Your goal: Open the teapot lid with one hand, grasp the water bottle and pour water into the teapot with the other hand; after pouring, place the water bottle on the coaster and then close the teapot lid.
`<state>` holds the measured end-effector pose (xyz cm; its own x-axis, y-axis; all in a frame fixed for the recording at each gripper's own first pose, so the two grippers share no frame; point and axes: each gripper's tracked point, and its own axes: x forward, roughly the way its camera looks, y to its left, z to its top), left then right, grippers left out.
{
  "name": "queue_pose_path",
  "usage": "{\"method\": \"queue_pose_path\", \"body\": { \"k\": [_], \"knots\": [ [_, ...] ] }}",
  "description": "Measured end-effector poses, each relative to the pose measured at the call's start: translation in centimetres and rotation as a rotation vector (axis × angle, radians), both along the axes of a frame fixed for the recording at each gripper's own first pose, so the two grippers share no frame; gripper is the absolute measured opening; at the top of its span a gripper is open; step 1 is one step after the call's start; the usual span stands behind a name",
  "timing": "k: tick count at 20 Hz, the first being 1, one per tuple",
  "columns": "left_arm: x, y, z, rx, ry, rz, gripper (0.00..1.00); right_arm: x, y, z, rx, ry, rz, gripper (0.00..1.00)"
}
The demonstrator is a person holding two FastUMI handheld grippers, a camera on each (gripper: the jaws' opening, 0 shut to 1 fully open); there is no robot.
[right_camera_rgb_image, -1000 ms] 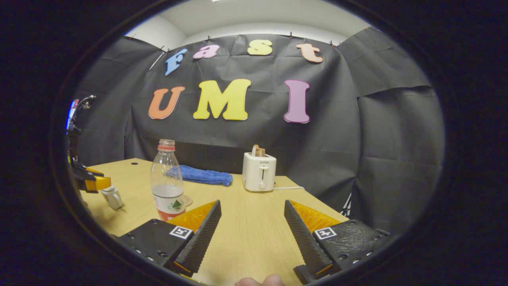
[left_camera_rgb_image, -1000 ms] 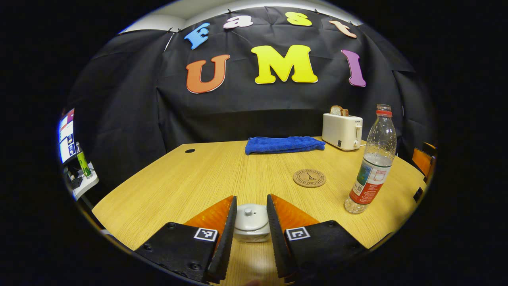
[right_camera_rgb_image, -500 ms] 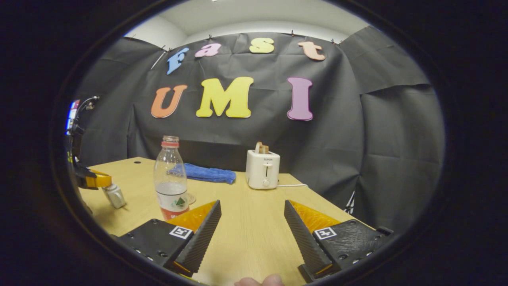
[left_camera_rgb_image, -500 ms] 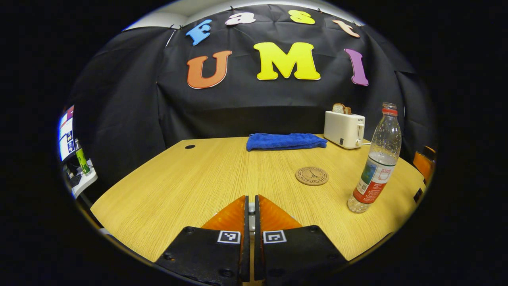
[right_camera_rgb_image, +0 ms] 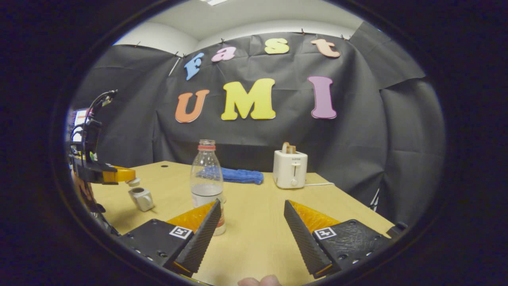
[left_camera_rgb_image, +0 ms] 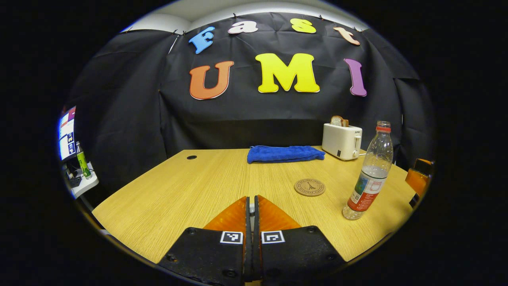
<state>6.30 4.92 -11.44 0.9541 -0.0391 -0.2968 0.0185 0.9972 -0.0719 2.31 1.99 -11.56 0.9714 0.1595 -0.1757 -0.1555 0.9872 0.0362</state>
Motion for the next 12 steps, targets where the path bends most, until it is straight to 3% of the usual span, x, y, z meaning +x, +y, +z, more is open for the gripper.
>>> {"method": "queue_pose_path", "body": {
  "k": [5, 12],
  "knots": [
    [-2.0, 0.4, 1.8, -0.029, -0.044, -0.004, 0.03, 0.2, 3.0, -1.9, 0.007, 0.063, 0.068, 0.95],
    [-4.4, 1.6, 4.3, -0.051, -0.112, 0.004, 0.03, 3.4, 6.7, -3.9, 0.053, 0.14, 0.1, 0.96]
  ]
}}
